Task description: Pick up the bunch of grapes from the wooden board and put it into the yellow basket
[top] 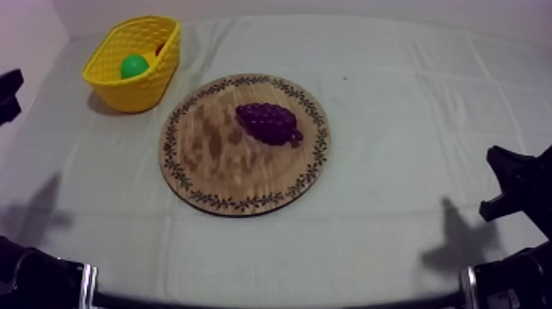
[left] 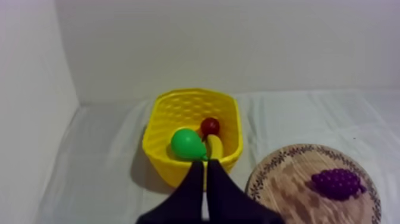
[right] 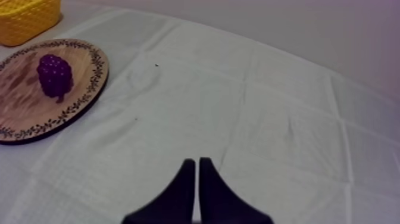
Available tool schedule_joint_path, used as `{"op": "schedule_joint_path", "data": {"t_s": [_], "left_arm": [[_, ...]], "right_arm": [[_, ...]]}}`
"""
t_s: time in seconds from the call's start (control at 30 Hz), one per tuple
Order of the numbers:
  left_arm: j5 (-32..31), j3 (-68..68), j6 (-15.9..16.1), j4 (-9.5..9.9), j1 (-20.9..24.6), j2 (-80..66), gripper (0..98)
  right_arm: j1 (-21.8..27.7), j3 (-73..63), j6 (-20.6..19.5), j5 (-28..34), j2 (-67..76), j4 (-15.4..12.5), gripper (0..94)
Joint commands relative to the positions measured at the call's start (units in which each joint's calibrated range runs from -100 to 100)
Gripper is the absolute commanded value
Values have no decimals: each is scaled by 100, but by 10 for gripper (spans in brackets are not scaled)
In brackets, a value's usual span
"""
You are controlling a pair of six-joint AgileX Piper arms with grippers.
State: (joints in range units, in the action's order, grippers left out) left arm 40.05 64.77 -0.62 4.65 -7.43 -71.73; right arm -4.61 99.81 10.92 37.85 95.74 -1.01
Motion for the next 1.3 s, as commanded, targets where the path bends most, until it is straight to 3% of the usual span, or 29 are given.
{"op": "schedule_joint_path", "data": {"t_s": [0.0,0.23,0.47,0.97,1.27], "left_arm": [[154,-763,42,29,-273,559,0],[960,-2577,-56,171,-1002,1845,0],[1705,-3975,-8,180,-1471,3118,0],[2642,-5107,147,339,-2532,5021,0],[2667,-5388,243,438,-2803,6179,0]], "right_arm": [[2,-3,0,-3,1,1,4],[2,-3,1,-3,1,1,4],[2,-3,0,-3,1,1,4],[2,-3,0,-3,1,1,4],[2,-3,0,-3,1,1,4]]}}
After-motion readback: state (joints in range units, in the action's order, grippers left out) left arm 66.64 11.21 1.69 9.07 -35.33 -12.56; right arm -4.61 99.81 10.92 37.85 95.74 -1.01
